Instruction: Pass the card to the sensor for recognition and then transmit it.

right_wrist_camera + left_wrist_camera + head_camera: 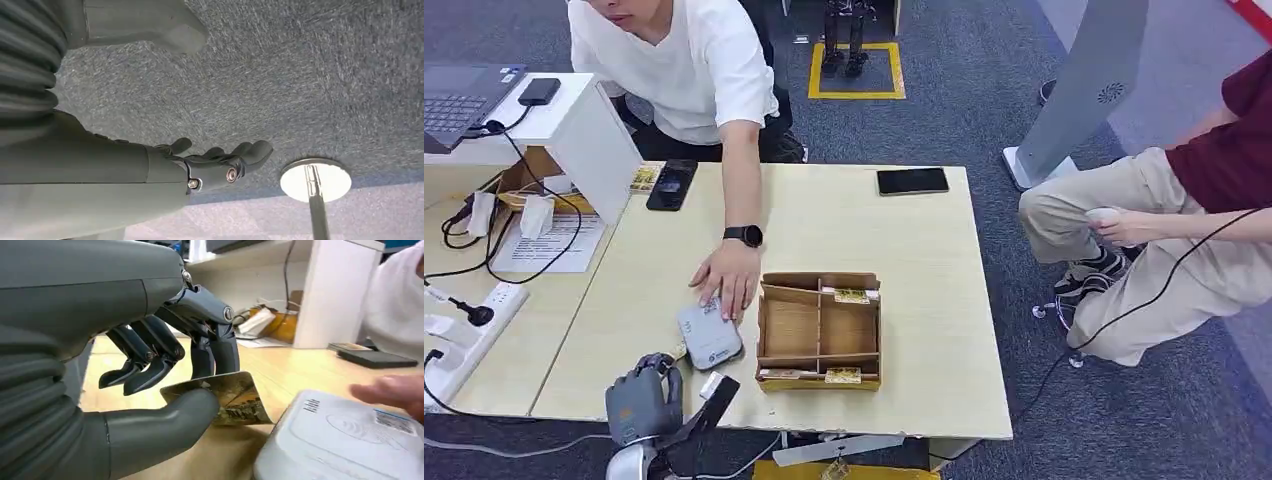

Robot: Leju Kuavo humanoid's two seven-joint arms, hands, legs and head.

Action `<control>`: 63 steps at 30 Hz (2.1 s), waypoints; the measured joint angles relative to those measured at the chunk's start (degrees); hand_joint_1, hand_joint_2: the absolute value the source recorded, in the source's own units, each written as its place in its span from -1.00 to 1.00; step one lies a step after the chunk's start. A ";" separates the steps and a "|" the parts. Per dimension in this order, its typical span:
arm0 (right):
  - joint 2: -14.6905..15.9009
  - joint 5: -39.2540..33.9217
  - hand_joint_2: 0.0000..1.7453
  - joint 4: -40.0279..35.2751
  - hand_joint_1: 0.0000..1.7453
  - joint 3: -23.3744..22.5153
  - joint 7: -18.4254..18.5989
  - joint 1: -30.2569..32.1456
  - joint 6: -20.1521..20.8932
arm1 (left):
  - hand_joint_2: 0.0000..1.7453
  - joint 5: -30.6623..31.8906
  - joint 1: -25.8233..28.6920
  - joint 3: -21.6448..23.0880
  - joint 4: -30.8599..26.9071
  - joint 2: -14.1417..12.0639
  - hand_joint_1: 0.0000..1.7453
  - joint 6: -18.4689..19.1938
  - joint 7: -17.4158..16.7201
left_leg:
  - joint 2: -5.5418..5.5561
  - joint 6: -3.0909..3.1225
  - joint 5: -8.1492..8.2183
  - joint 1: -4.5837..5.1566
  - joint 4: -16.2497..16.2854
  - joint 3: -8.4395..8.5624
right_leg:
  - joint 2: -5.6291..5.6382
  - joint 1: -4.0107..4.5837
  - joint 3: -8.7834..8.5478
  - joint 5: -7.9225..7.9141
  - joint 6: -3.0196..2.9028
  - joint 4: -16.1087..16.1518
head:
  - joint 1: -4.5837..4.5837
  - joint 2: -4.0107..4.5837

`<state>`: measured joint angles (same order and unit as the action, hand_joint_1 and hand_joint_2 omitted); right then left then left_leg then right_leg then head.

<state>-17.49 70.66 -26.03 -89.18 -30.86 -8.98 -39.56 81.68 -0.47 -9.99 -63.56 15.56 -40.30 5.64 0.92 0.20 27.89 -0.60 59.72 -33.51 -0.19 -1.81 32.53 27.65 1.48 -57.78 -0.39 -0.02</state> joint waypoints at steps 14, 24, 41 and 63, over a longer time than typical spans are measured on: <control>0.00 -0.33 1.00 1.07 -1.00 0.00 -0.11 -0.21 0.02 | 1.00 -0.04 -0.82 2.07 2.10 0.28 1.00 -0.09 -1.61 | 0.01 0.00 0.00 0.00 0.00 0.00 | -0.01 0.00 0.00 0.01 0.00 0.00 | 0.00 0.00; 0.00 -0.46 1.00 1.55 -1.00 0.00 -0.13 -0.24 0.00 | 1.00 -1.05 -0.81 3.04 2.34 0.11 1.00 -0.09 -2.03 | 0.01 0.00 -0.01 0.00 0.00 0.00 | -0.01 0.00 -0.01 0.00 0.00 0.00 | 0.00 0.02; 0.00 -1.64 1.00 1.66 -1.00 0.00 -0.46 -0.21 0.00 | 1.00 -30.73 -1.49 3.63 3.60 0.52 1.00 0.94 11.81 | 0.00 0.00 -0.01 0.00 0.00 0.02 | 0.00 0.00 0.00 0.00 0.00 0.00 | 0.00 0.00; -0.68 -2.89 1.00 -1.36 -1.00 0.00 0.09 0.15 0.00 | 1.00 -76.37 -0.84 20.02 -17.99 -1.53 1.00 12.28 11.08 | 0.03 0.01 -0.01 -0.01 0.00 -0.03 | -0.01 0.01 0.03 0.00 -0.01 0.00 | 0.02 0.00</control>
<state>-18.16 67.78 -27.39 -89.18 -30.77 -8.83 -39.56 5.31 -1.30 10.03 -81.55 14.03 -28.02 16.72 0.94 0.21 27.88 -0.60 59.72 -33.54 -0.20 -1.80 32.57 27.65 1.47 -57.78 -0.37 -0.02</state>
